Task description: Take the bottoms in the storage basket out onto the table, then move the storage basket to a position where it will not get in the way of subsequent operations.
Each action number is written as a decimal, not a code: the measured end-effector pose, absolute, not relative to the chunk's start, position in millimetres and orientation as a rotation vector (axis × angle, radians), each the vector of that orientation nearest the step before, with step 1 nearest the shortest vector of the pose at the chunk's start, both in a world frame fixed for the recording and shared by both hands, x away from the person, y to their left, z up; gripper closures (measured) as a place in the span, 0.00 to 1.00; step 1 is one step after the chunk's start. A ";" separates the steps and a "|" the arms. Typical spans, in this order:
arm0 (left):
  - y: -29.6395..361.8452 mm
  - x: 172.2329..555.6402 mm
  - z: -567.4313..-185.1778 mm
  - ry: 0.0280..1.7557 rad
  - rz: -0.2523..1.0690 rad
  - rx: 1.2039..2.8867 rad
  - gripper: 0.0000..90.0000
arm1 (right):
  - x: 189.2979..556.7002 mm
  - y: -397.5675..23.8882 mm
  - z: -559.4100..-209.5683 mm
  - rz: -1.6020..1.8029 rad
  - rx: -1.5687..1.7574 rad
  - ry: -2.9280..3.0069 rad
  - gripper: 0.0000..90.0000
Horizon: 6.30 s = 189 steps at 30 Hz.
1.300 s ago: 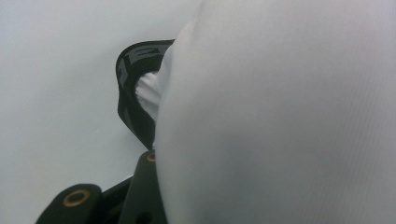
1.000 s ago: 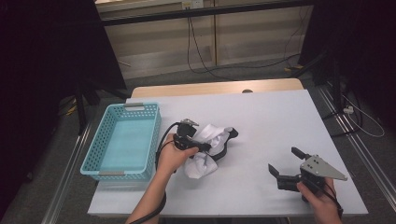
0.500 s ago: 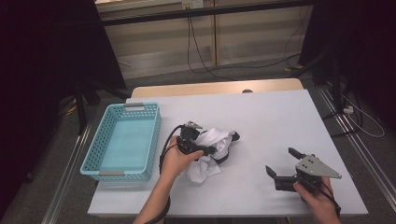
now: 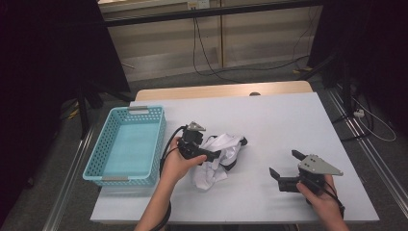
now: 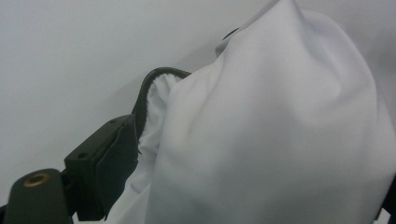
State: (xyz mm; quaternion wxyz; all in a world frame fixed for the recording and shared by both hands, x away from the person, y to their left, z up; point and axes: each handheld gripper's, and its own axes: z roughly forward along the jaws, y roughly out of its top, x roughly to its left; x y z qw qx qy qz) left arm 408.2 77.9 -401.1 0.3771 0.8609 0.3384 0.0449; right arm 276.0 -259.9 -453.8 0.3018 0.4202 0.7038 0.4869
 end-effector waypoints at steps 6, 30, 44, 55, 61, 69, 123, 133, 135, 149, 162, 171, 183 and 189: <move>80.8 408.2 -401.3 0.872 0.116 2.193 0.13 | 285.6 -257.0 -450.0 1.274 1.151 1.875 0.01; 98.9 406.6 -397.9 0.959 0.123 2.134 0.12 | 331.9 -187.4 -446.1 1.358 1.120 2.082 0.23; 99.8 404.7 -399.5 0.963 0.131 2.137 0.12 | 343.7 -139.5 -456.8 1.341 1.072 2.274 0.41; 97.3 402.7 -393.5 0.943 0.139 2.129 0.12 | 346.3 -162.7 -446.8 1.377 1.178 2.242 0.92; 95.9 402.3 -388.6 0.930 0.140 2.111 0.12 | 345.1 -192.0 -437.2 1.385 1.220 2.138 0.92; 91.2 404.1 -387.8 0.915 0.127 2.116 0.12 | 339.7 -227.2 -430.2 1.382 1.273 2.049 0.92; 75.7 397.6 -382.7 0.857 0.070 2.112 0.26 | 326.7 -229.2 -433.7 1.361 1.275 2.052 0.90; 64.8 398.8 -386.6 0.859 0.067 2.118 0.32 | 326.4 -226.8 -433.9 1.366 1.259 2.064 0.90; 61.7 400.2 -388.4 0.859 0.077 2.129 0.35 | 325.3 -227.4 -433.8 1.367 1.255 2.065 0.90; 76.4 411.3 -385.8 0.924 -0.003 2.119 0.98 | 315.5 -250.7 -430.8 1.341 1.296 1.999 0.91; 106.0 411.6 -384.1 1.025 0.020 2.118 0.98 | 320.7 -252.2 -426.8 1.346 1.329 1.941 0.67; 109.9 409.2 -389.2 1.046 0.022 2.128 0.98 | 322.8 -220.0 -421.3 1.395 1.242 2.019 0.52; 117.8 407.1 -389.9 1.077 0.049 2.114 0.98 | 320.7 -192.5 -421.9 1.376 1.169 2.066 0.54; 121.5 409.2 -390.7 1.105 0.073 2.103 0.98 | 318.4 -193.5 -423.4 1.377 1.191 2.089 0.54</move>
